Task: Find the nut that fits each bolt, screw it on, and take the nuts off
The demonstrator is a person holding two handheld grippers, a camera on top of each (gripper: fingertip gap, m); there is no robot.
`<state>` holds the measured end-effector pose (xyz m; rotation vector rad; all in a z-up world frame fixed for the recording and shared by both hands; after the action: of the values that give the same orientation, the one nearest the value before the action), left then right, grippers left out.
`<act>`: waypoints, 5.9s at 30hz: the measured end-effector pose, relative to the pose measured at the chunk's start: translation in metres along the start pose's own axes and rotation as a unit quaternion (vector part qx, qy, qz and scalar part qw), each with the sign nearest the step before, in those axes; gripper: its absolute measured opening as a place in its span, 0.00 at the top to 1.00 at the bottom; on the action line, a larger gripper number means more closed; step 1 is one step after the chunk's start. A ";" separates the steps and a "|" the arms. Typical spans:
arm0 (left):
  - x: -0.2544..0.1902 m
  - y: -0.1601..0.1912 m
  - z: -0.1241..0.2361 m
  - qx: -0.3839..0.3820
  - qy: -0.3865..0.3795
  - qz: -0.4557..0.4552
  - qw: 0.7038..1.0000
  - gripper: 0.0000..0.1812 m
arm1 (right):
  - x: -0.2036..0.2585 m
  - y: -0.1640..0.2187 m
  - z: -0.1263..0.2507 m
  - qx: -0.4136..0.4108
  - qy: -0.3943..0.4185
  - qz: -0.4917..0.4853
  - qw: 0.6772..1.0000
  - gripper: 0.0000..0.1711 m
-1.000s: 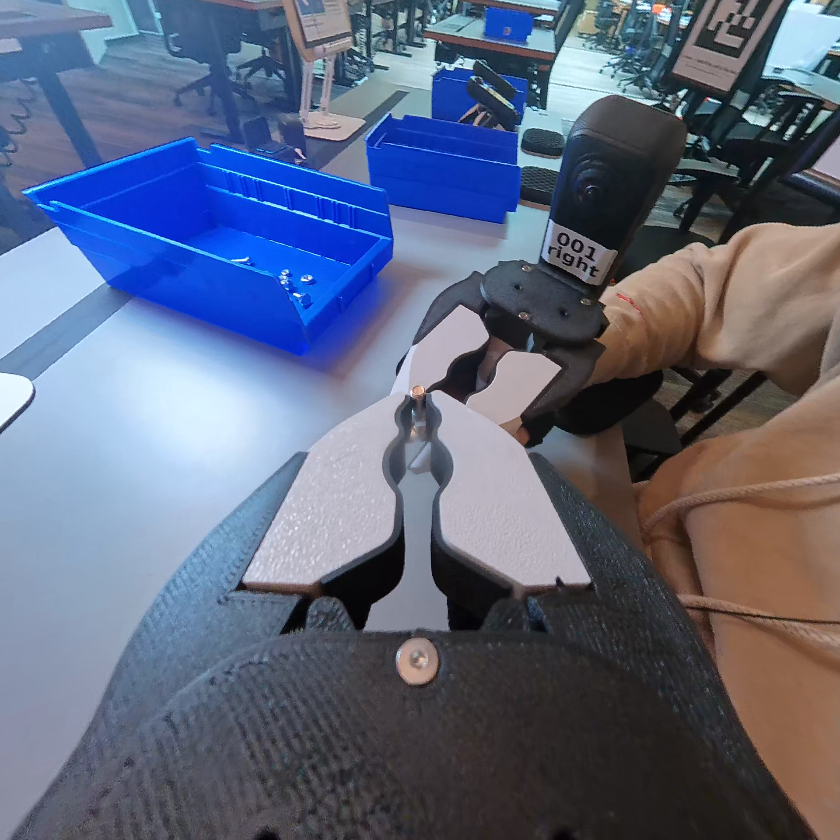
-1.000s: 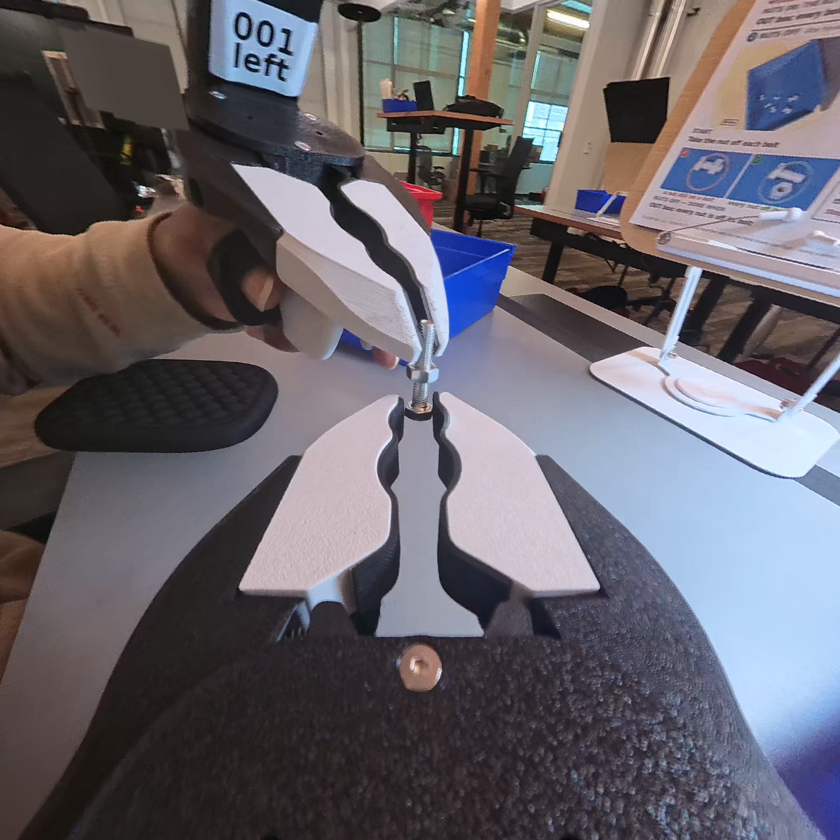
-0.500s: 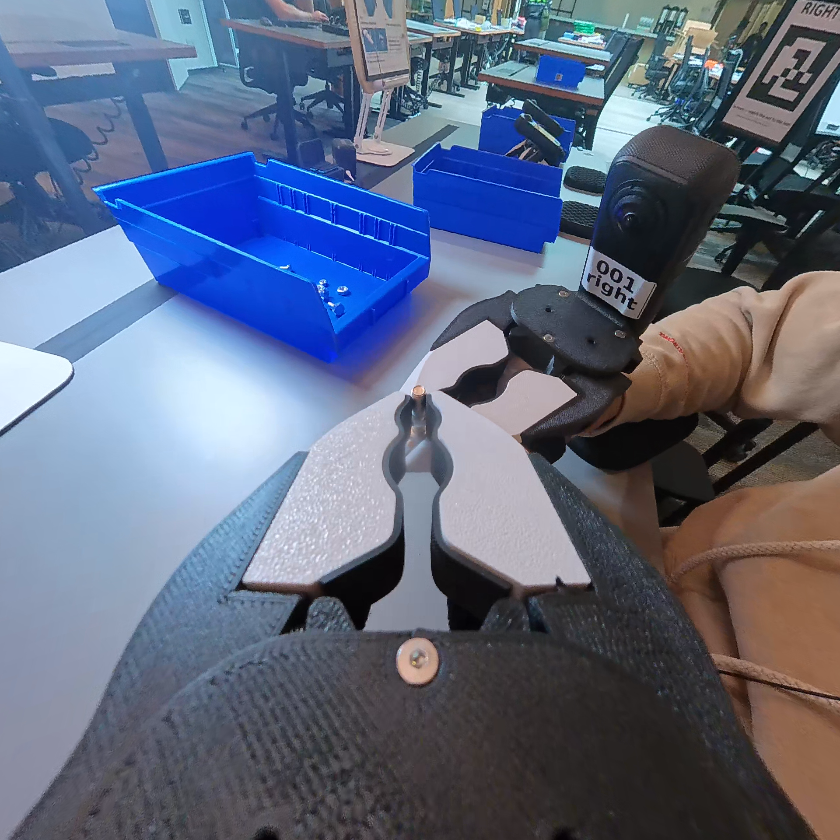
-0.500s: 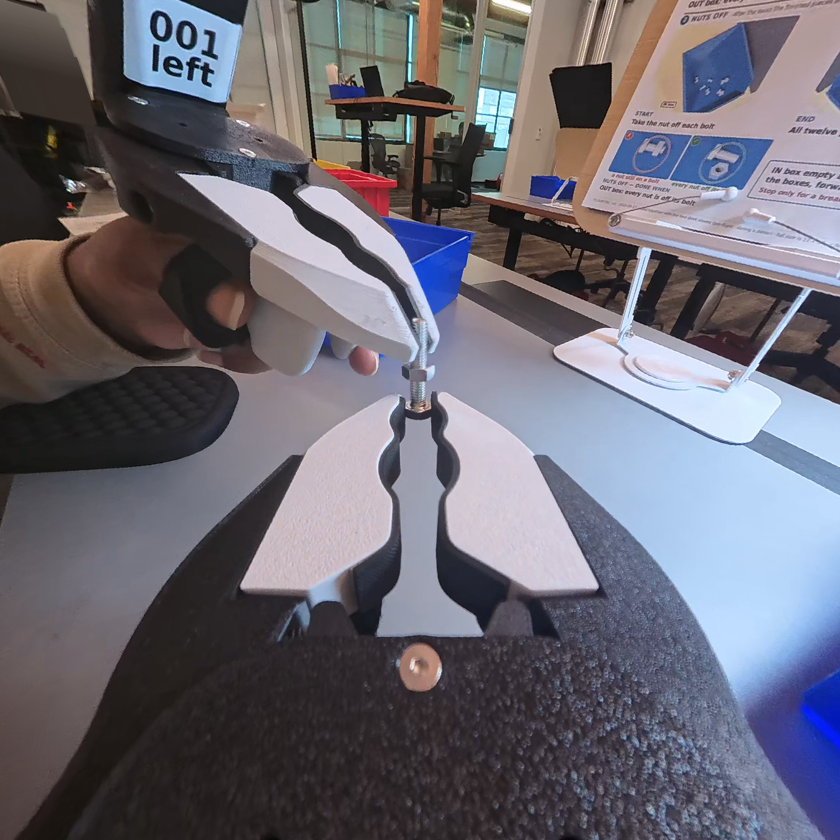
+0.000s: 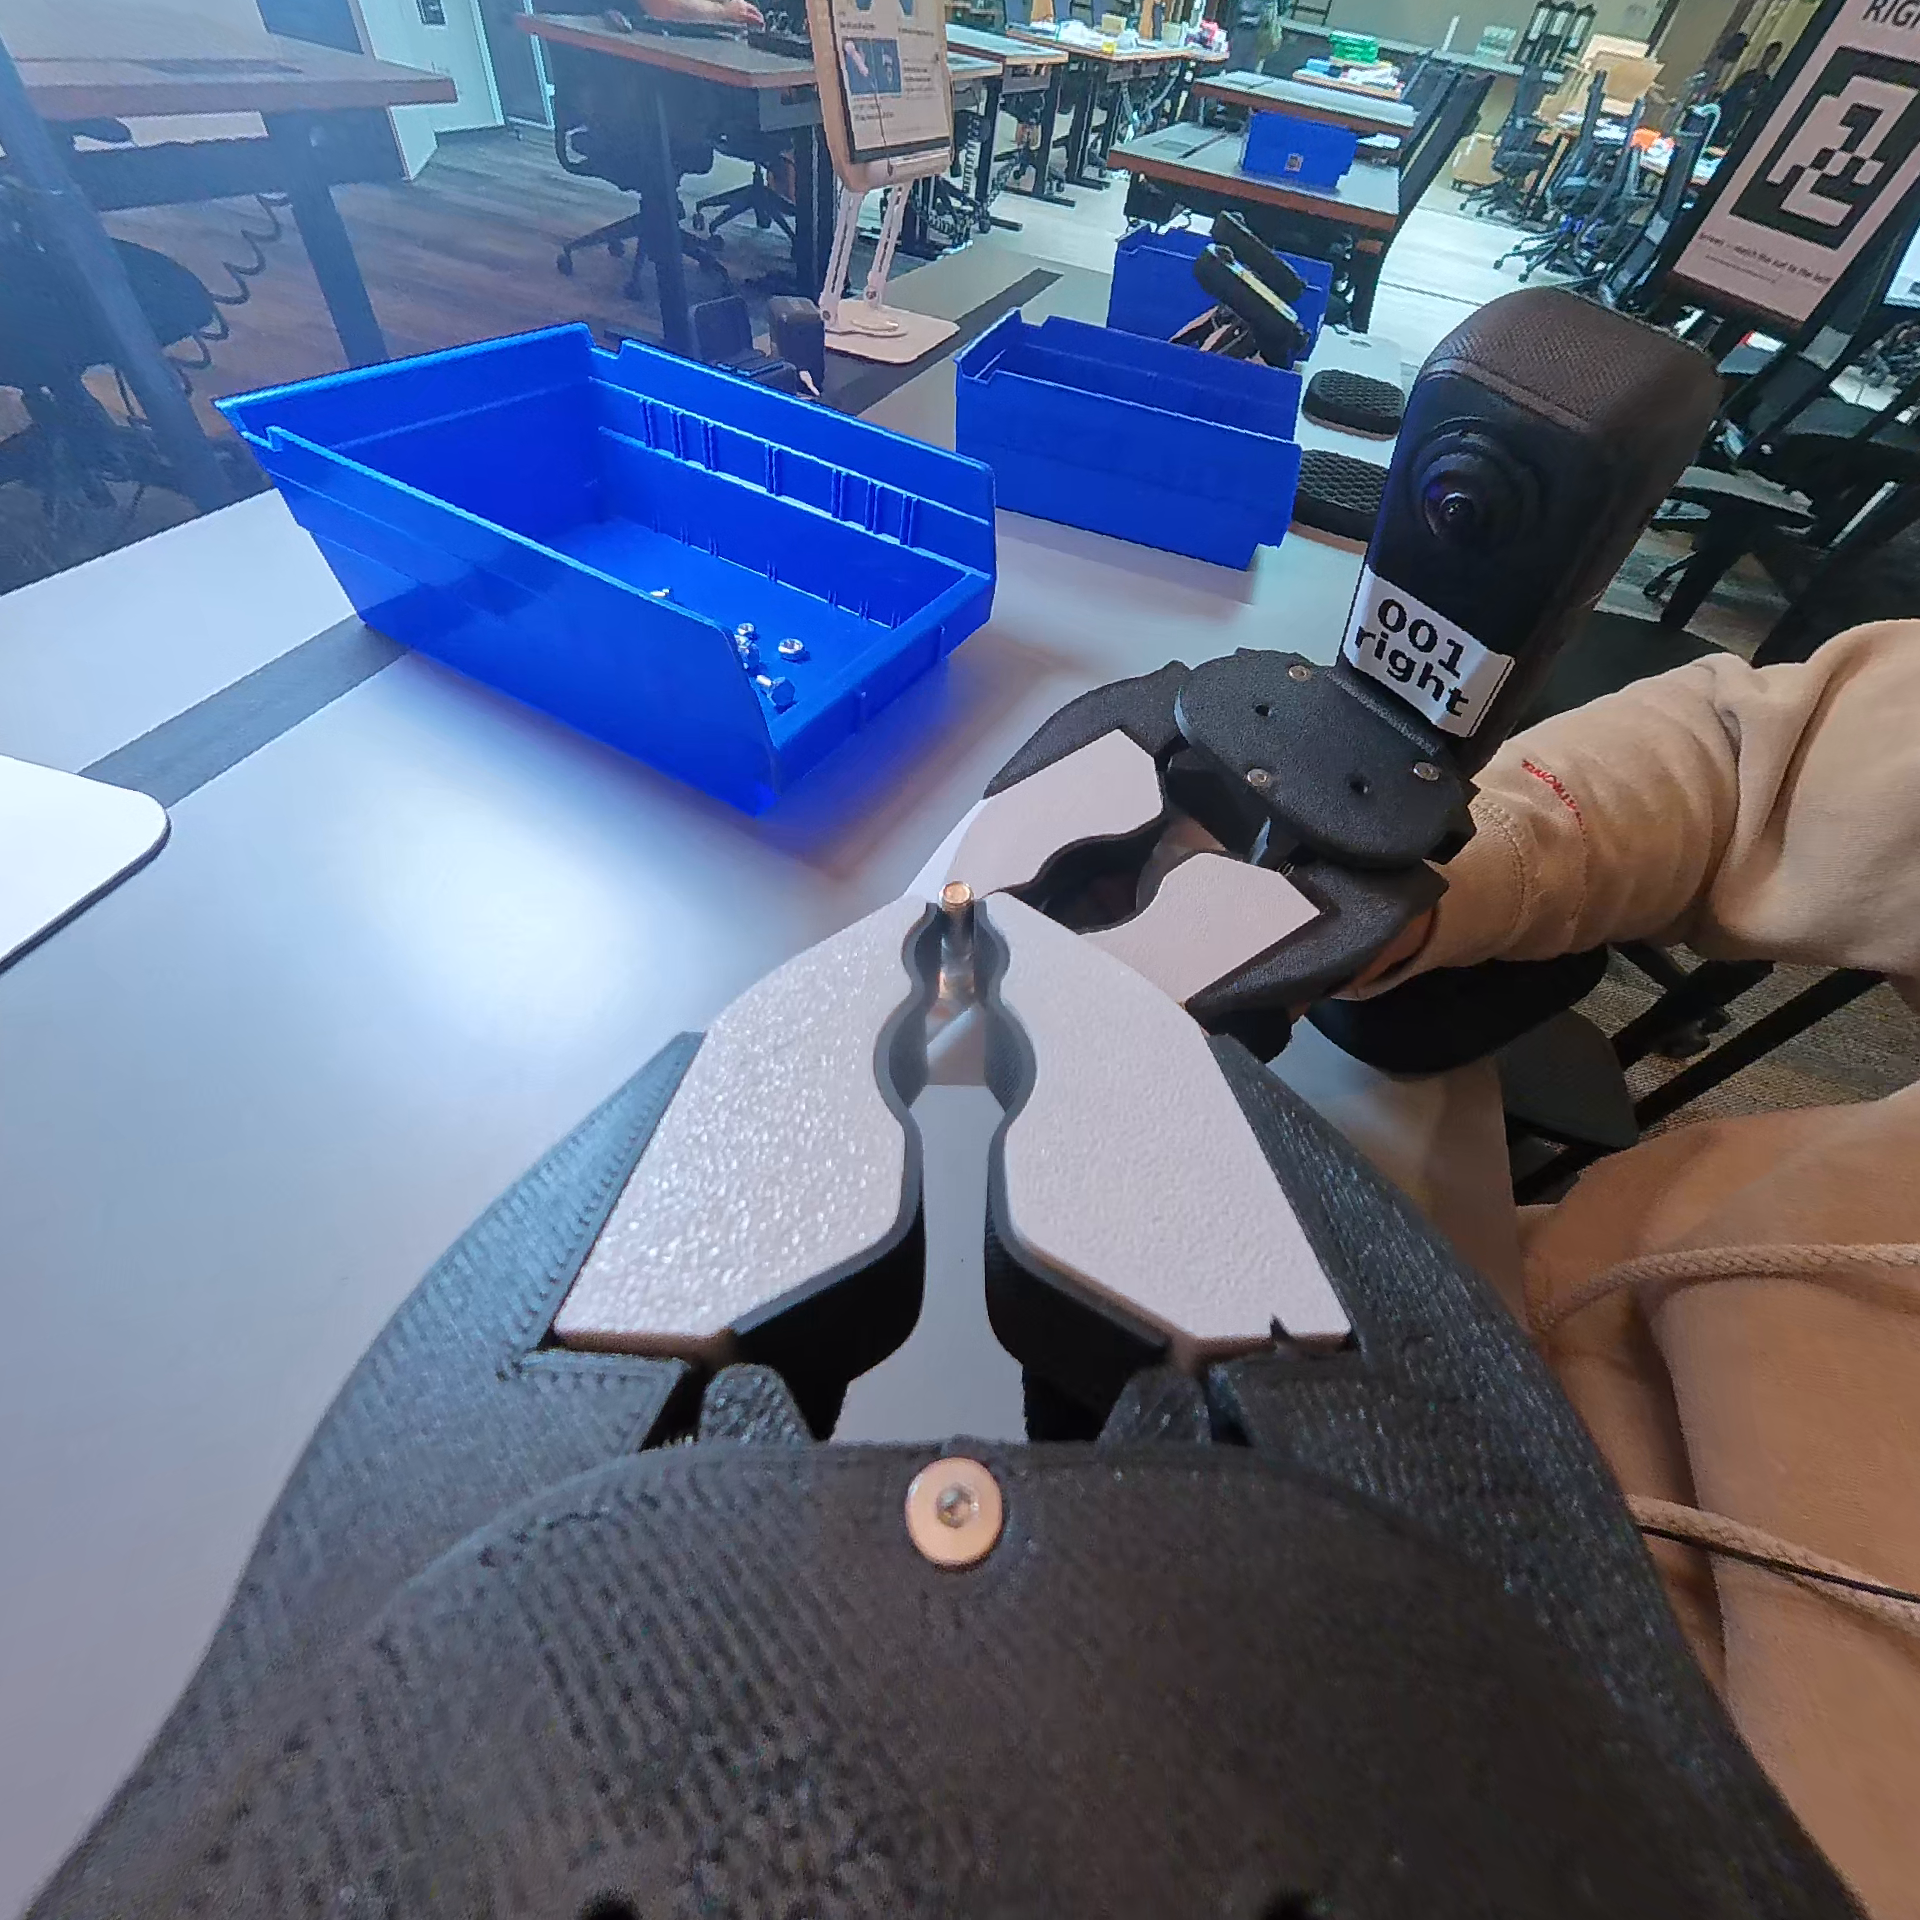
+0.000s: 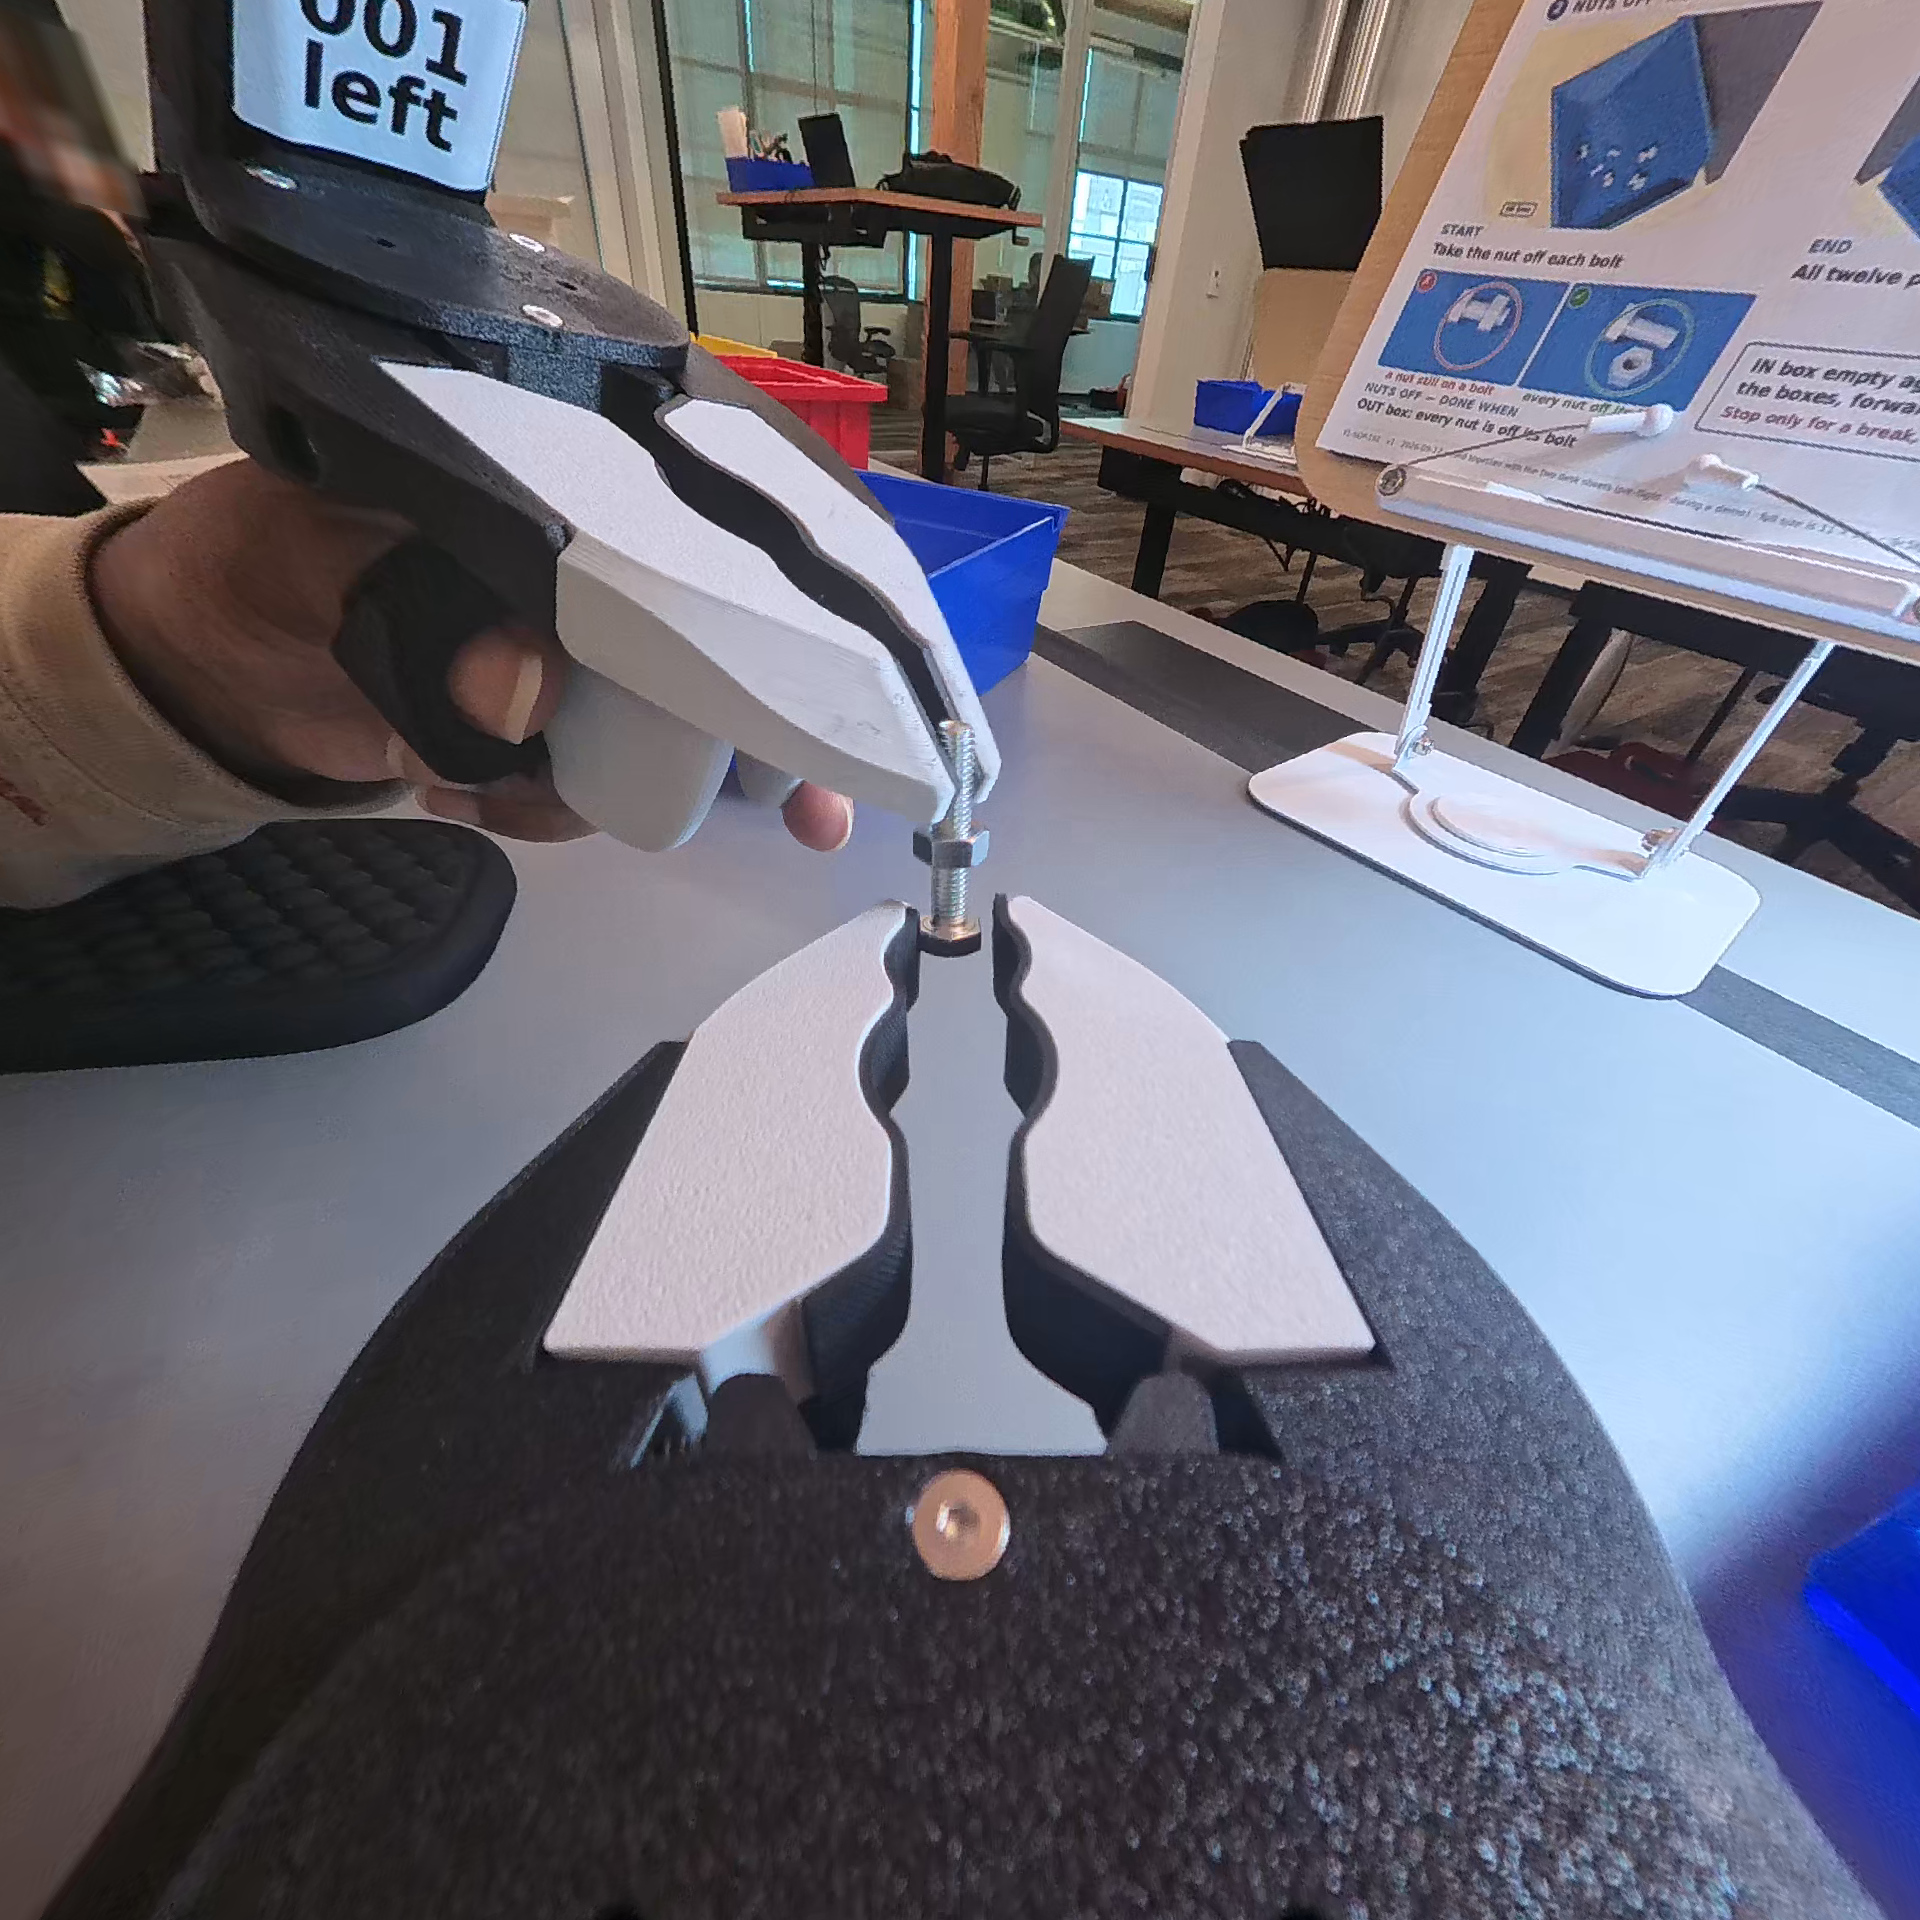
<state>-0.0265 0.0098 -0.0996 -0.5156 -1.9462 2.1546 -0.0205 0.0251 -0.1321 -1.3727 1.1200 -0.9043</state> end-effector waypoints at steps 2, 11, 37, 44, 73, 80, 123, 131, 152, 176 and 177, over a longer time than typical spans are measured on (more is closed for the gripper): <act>0.000 0.000 0.000 -0.001 0.000 0.001 1.000 0.97 | 0.000 0.000 0.000 0.001 -0.001 0.001 1.000 0.93; 0.000 0.000 -0.001 -0.003 0.000 0.000 1.000 0.97 | 0.000 0.001 0.000 0.006 -0.002 -0.003 1.000 0.94; -0.019 0.005 0.008 -0.087 0.093 -0.005 0.992 0.83 | 0.010 -0.008 0.004 -0.024 -0.092 -0.119 0.988 0.94; -0.012 0.001 0.011 -0.109 0.086 -0.003 0.990 0.88 | 0.005 -0.004 0.004 -0.021 -0.086 -0.123 0.988 0.94; -0.020 0.001 0.007 -0.145 0.113 0.025 0.983 0.84 | 0.019 -0.010 0.004 -0.037 -0.116 -0.081 0.989 0.94; -0.024 -0.006 0.013 -0.157 0.130 0.018 0.979 0.93 | 0.001 -0.012 0.006 -0.041 -0.081 -0.092 0.992 0.94; -0.006 0.013 0.004 -0.126 0.089 0.016 0.988 0.83 | 0.012 0.011 0.003 0.050 -0.100 -0.119 0.987 0.94; -0.016 0.010 0.011 -0.130 0.123 0.005 0.984 0.97 | -0.004 0.011 0.006 0.054 -0.070 -0.126 0.988 0.94; -0.011 0.020 0.006 -0.105 0.117 0.014 0.988 0.95 | 0.009 0.024 0.006 0.105 -0.094 -0.121 0.983 0.94; -0.008 0.023 0.003 -0.103 0.106 0.026 0.989 0.87 | 0.010 0.027 0.006 0.118 -0.098 -0.099 0.983 0.94; -0.010 0.021 0.005 -0.105 0.117 0.024 0.987 0.94 | 0.006 0.027 0.007 0.117 -0.090 -0.101 0.984 0.94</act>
<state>-0.0177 -0.0013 -0.1188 -0.8177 -2.0543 1.8278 -0.0162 0.0223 -0.1601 -1.3569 0.7214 -1.0004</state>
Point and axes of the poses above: each gripper's, where its closed fingertips meet, z back along the fingers, y out of its underside, x = y × z across the jaws, the point moved 2 cm from there along z, back along the fingers, and after that the axes turned 13 degrees about -x, right-handed, at the moved point
